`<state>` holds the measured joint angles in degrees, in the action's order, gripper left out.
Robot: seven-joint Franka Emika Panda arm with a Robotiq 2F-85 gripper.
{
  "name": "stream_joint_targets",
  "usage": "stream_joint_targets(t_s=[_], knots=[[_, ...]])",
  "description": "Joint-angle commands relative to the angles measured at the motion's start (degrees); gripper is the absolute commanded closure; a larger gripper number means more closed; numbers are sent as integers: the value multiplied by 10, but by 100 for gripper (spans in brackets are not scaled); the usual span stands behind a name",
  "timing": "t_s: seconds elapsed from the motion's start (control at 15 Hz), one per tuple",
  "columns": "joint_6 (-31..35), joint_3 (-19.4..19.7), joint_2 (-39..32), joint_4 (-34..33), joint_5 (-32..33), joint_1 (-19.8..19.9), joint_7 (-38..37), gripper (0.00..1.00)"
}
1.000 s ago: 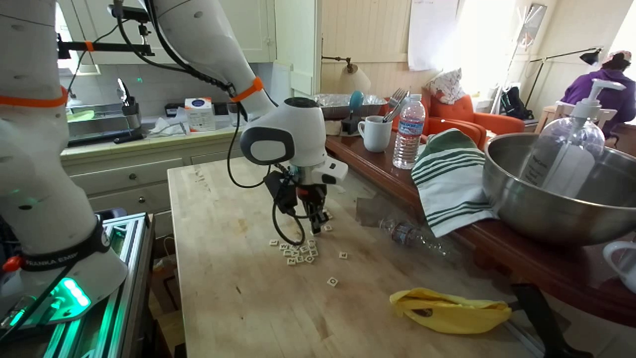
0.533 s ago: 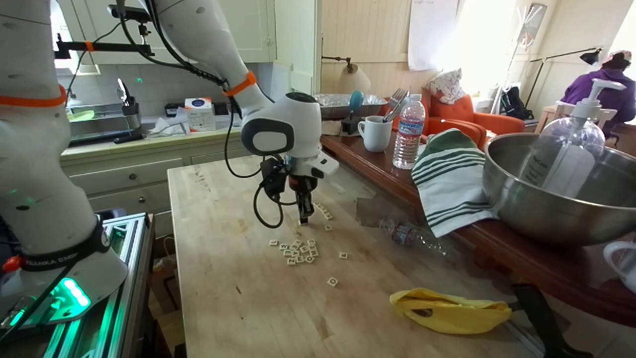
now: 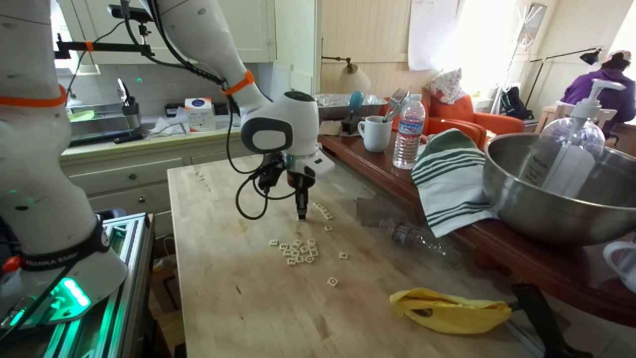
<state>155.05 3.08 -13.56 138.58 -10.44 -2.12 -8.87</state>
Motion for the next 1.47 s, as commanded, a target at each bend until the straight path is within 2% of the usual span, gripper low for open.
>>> stream_joint_targets(t_s=[0.0,0.4,0.73,1.07,1.4], knots=[[15,-14,5,5,-21,10,-28,100],[57,-25,37,11,-37,12,-16,100],[96,-34,18,1,-31,12,3,100],[121,-62,-5,-8,-59,29,50,100],[139,-74,-33,-22,-54,41,76,100]])
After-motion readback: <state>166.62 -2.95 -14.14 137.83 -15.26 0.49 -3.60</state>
